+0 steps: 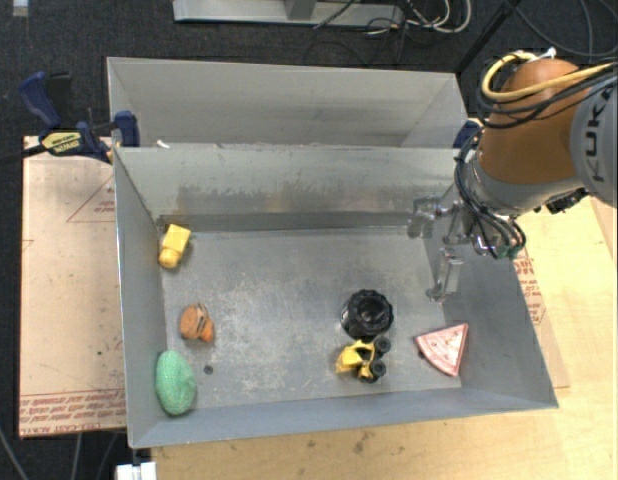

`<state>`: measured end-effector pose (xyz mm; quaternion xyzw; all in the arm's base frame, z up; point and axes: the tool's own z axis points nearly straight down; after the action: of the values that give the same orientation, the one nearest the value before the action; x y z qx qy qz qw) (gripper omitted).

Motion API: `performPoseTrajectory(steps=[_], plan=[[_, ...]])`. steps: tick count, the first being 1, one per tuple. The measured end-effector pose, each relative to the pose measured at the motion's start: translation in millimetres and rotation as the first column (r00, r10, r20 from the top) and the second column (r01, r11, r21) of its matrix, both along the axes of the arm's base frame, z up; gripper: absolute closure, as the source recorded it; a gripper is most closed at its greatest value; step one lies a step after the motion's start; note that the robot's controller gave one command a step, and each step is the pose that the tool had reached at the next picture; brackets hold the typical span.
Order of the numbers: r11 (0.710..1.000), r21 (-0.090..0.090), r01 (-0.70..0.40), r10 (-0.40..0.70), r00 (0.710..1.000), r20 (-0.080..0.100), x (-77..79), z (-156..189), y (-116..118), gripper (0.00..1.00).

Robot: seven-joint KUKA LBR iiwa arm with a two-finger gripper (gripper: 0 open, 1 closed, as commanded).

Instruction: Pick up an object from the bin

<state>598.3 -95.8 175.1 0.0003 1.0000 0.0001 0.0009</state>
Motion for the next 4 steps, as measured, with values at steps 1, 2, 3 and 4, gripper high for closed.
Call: performPoseTrajectory(steps=[1,2,3,4], plan=[[0.999,-0.002,-0.049,0.049,0.999,0.008,-1.6,-36.2,16.3,0.0],[0.974,0.001,-0.226,0.226,0.974,-0.001,-8.0,-78.2,29.0,0.0],[0.891,0.0,-0.453,0.453,0.891,-0.001,-23.2,-96.7,49.7,0.0],[0.77,-0.001,-0.639,0.639,0.77,0.002,-21.3,-103.7,64.5,1.0]])
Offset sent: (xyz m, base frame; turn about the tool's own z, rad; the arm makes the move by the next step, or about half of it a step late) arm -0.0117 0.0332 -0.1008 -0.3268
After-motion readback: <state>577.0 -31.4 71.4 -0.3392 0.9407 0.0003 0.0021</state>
